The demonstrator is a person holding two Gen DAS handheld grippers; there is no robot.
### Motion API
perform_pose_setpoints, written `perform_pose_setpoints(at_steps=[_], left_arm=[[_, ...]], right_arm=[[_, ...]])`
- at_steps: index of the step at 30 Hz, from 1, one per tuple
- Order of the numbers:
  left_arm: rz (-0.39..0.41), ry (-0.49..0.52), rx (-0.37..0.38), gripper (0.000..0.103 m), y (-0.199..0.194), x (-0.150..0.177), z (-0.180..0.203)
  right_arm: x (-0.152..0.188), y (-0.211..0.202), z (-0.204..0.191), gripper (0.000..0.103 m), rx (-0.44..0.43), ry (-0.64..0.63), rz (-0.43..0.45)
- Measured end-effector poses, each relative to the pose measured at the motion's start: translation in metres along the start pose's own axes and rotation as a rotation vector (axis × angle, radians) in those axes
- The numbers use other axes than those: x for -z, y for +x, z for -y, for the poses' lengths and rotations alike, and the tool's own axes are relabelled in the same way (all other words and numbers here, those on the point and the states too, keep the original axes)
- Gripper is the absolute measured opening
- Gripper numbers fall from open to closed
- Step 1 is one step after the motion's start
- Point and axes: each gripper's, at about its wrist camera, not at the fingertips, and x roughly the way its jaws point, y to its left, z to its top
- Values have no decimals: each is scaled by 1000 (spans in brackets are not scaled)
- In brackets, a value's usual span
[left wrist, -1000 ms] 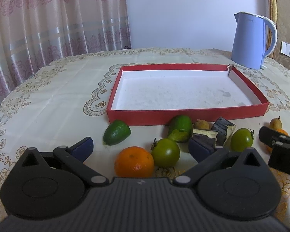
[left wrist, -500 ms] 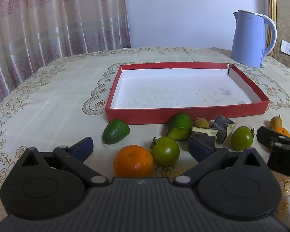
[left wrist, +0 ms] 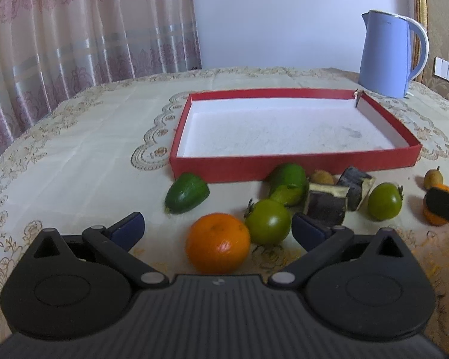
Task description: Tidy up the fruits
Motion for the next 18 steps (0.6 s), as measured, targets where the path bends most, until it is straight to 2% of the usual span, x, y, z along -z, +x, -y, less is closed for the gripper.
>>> perform_pose_setpoints(at_steps=[10, 12, 17, 18], left_arm=[[25, 18, 59, 103, -3, 9, -5], [34, 32, 77, 103, -4, 10, -4], [69, 77, 80, 103, -7, 16, 1], [71, 82, 80, 103, -7, 16, 2]], right_arm=[[7, -7, 20, 103, 22, -16, 19], [6, -2, 20, 96, 15, -14, 5], [6, 18, 23, 69, -23, 20, -74], [6, 21, 23, 67, -29, 28, -86]])
